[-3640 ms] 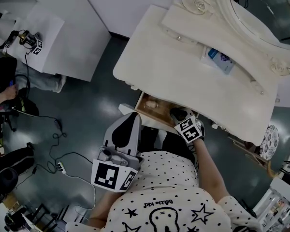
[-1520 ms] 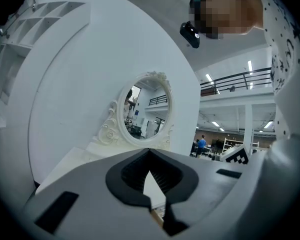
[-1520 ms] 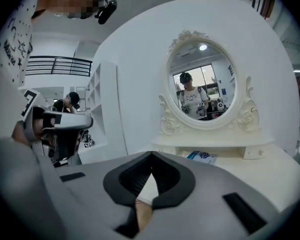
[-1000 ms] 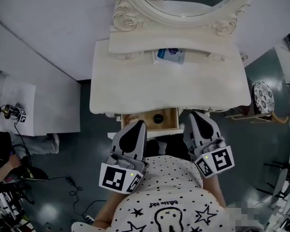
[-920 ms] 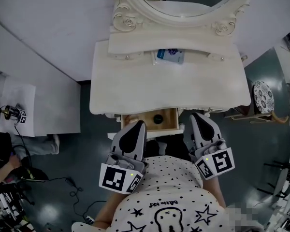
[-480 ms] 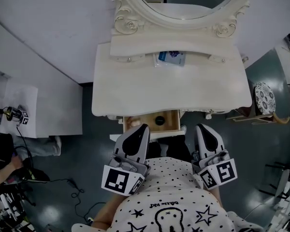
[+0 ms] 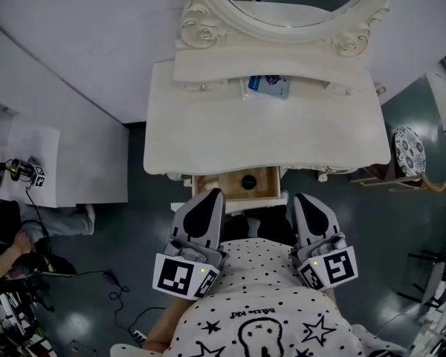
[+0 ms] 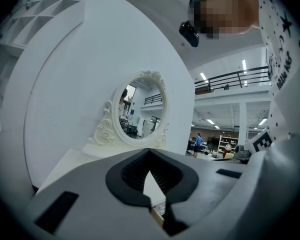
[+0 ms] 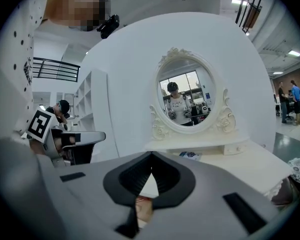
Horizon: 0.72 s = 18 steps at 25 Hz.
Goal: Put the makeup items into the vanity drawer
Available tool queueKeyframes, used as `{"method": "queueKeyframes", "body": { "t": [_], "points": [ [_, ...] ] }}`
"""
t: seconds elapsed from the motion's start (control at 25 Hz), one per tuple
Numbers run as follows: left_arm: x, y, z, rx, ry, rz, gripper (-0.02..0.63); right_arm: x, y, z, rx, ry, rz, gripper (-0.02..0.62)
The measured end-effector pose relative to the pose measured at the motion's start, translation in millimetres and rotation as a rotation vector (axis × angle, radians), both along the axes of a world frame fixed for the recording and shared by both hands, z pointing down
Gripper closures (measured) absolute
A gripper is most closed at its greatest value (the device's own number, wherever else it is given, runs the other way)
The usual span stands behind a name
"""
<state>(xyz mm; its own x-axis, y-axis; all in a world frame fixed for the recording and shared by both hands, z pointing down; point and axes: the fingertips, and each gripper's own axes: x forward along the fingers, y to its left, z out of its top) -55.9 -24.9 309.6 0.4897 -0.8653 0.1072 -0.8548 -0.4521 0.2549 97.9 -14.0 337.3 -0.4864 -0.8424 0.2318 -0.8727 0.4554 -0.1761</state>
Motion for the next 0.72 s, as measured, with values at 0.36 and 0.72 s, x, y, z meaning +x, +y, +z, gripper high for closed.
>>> {"method": "queueKeyframes", "body": {
  "t": [0.36,0.72],
  "points": [
    [-52,-8,-13,0.07,-0.037,-0.154,0.61,3,-6,1,0.005,0.011,-0.005,0.588],
    [-50,2,-6,0.051,-0.034,-0.152,0.609,0,-2,10,-0.017,0.01,-0.021,0.588]
  ]
}}
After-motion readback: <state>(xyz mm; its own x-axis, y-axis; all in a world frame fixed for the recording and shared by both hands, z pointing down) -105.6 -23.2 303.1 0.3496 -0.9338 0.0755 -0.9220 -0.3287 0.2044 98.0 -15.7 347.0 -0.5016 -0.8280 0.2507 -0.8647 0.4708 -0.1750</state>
